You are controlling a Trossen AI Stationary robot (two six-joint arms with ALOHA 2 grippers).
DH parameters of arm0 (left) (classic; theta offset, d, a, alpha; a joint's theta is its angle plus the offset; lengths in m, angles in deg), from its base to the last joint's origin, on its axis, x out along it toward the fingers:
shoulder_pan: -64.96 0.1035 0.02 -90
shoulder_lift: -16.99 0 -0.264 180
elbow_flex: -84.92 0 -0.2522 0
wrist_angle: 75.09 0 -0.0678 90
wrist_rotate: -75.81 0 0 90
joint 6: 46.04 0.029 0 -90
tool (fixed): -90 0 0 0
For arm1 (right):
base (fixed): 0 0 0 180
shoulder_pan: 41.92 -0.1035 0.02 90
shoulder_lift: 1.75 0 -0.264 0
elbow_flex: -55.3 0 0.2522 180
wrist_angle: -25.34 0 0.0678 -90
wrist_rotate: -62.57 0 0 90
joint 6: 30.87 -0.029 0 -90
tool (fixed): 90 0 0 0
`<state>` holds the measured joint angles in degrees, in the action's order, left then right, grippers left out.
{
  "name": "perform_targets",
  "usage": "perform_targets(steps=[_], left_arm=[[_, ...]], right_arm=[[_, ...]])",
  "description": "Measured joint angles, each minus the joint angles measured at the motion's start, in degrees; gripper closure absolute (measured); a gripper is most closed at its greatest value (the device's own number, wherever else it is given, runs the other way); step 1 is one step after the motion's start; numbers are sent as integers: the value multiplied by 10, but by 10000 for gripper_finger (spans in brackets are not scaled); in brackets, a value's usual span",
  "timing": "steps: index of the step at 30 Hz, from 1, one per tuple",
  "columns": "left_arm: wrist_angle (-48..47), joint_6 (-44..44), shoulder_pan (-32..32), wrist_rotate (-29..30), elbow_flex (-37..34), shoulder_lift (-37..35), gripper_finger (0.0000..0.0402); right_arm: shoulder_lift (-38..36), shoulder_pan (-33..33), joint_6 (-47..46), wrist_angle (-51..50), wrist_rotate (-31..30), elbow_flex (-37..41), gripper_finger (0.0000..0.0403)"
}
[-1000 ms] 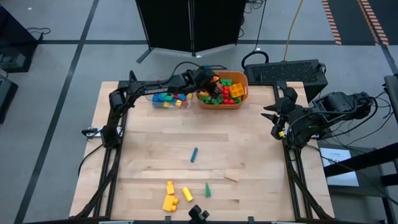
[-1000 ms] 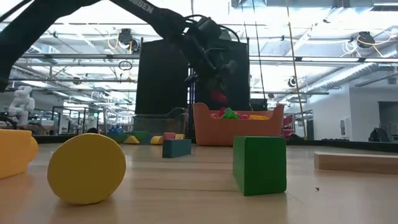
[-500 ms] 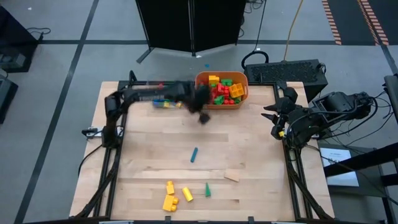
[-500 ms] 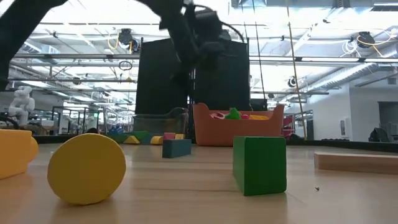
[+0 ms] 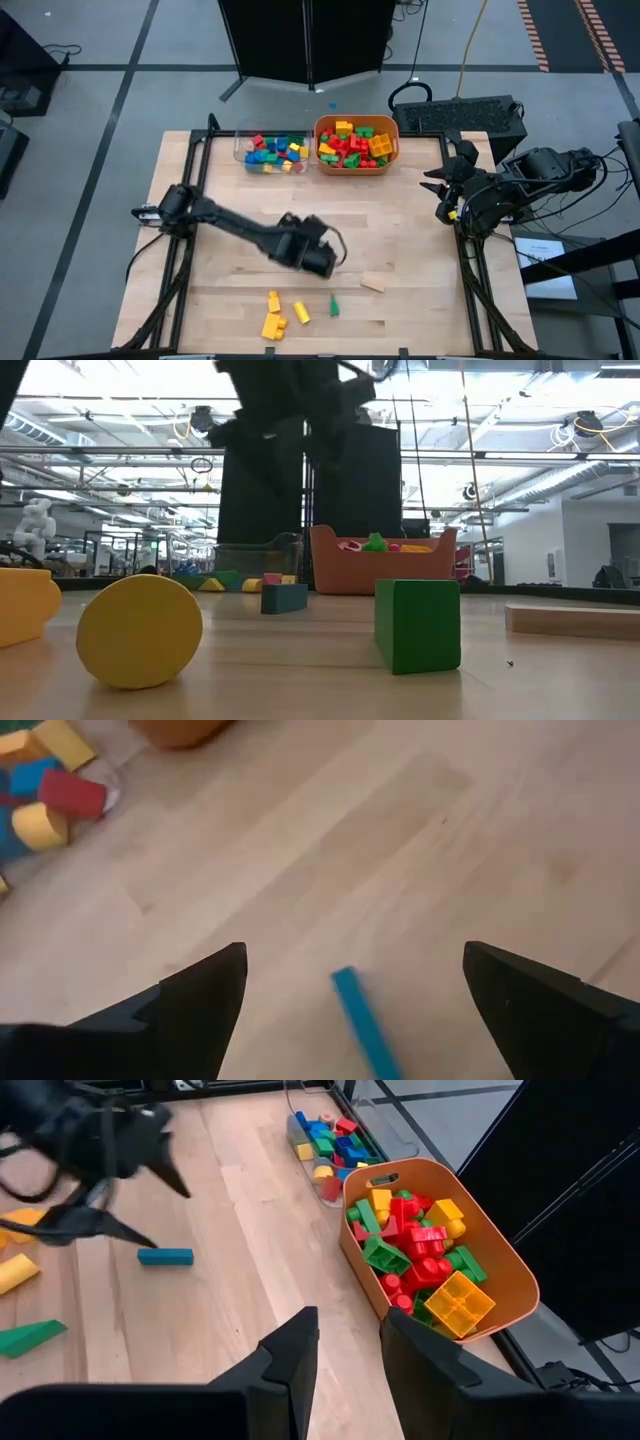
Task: Sort blocks by size
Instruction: Put the big blue block into the orange bin
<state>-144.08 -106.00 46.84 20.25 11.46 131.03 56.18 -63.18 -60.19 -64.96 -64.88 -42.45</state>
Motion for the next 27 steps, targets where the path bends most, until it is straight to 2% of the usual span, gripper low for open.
perform_targets(steps=[3, 6, 15, 18, 20, 23, 27], left_arm=[[10, -87, -34, 41, -31, 0, 30], [52, -131, -47, 60, -74, 0, 30], [286, -163, -52, 53, -218, 0, 30], [316, -164, -51, 49, -244, 3, 30], [324, -184, -46, 26, -256, 4, 38], [326, -226, -37, -2, -272, 2, 77], [319, -234, -37, 1, -275, 6, 182]], right_arm=[[0, 0, 0, 0, 0, 0, 298], [0, 0, 0, 0, 0, 0, 298], [0, 0, -15, 0, 12, 0, 298], [0, 0, -16, 0, 18, 0, 298], [0, 0, -16, 0, 18, 0, 298], [0, 0, -15, 0, 18, 0, 298], [0, 0, -15, 0, 17, 0, 298]])
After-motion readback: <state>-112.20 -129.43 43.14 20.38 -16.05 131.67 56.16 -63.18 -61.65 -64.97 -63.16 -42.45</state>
